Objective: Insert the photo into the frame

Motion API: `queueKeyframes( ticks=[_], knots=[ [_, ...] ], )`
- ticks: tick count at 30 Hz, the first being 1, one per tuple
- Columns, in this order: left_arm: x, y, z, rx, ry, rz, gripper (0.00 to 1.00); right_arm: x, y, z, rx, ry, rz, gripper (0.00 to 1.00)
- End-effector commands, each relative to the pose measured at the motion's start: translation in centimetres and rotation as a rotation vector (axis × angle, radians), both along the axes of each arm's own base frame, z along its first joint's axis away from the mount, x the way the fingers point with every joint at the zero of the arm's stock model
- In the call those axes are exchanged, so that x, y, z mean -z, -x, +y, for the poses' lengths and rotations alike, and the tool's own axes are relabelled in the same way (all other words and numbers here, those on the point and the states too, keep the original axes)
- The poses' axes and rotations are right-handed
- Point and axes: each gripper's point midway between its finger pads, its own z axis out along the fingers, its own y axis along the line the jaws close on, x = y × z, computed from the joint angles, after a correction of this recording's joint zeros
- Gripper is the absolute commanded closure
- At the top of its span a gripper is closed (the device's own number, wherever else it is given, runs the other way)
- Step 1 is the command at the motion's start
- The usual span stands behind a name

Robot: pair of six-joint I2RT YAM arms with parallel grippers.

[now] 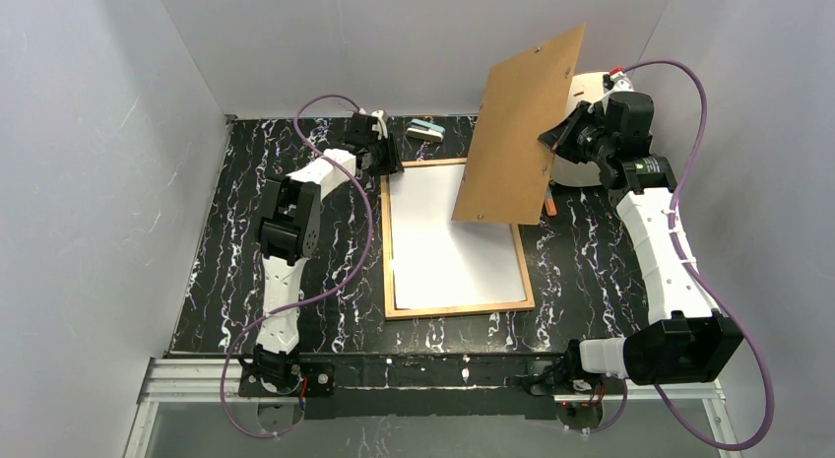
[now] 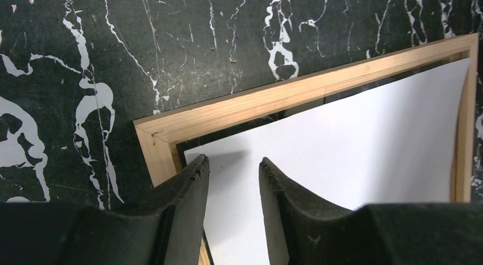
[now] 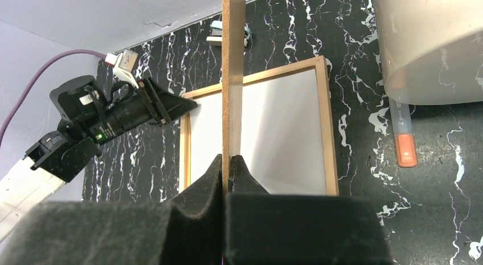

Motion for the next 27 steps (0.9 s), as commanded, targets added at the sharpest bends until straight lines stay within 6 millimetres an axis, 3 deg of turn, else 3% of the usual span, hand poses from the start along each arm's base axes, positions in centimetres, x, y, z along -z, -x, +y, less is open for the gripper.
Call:
queueKeyframes(
  ticks=[1,6,9,11,15,19,22,24,27],
  knots=[
    [-3.1,-0.5,-1.2,0.026,0.048,-0.026,0.63,-6.0,-0.5,0.6,-0.021,-0.037,-0.197,0.99],
    [-7.4,-1.3,-1.3,0.011,0.080,-0.096,0.55,-7.9,-0.5,2.2,-0.114,-0.079,-0.234,0.99],
    [-9.3,-1.2,0.1,-0.056,0.049,-0.112,0.45,-8.8,0.0,4.5,-0.232,-0.136,-0.247,0.99],
    [-10.6,-0.8,1.8,-0.121,0.026,-0.110,0.41,-8.8,0.5,6.2,-0.310,-0.199,-0.224,0.99],
    [-13.9,0.4,7.7,-0.301,-0.034,-0.124,0.31,-8.0,1.0,9.3,-0.408,-0.324,-0.155,0.99],
    [-17.2,3.1,15.0,-0.530,-0.080,-0.129,0.27,-5.8,1.4,13.4,-0.461,-0.406,-0.060,0.99],
    [-19.3,6.1,20.5,-0.709,-0.180,-0.150,0.25,-3.0,1.8,17.0,-0.483,-0.438,0.016,0.99],
    [-20.4,8.2,22.6,-0.773,-0.231,-0.165,0.21,-0.8,2.1,19.6,-0.497,-0.465,0.069,0.99],
    [-20.9,10.9,23.6,-0.779,-0.242,-0.157,0.18,2.4,3.0,23.4,-0.492,-0.468,0.139,0.99]
  ],
)
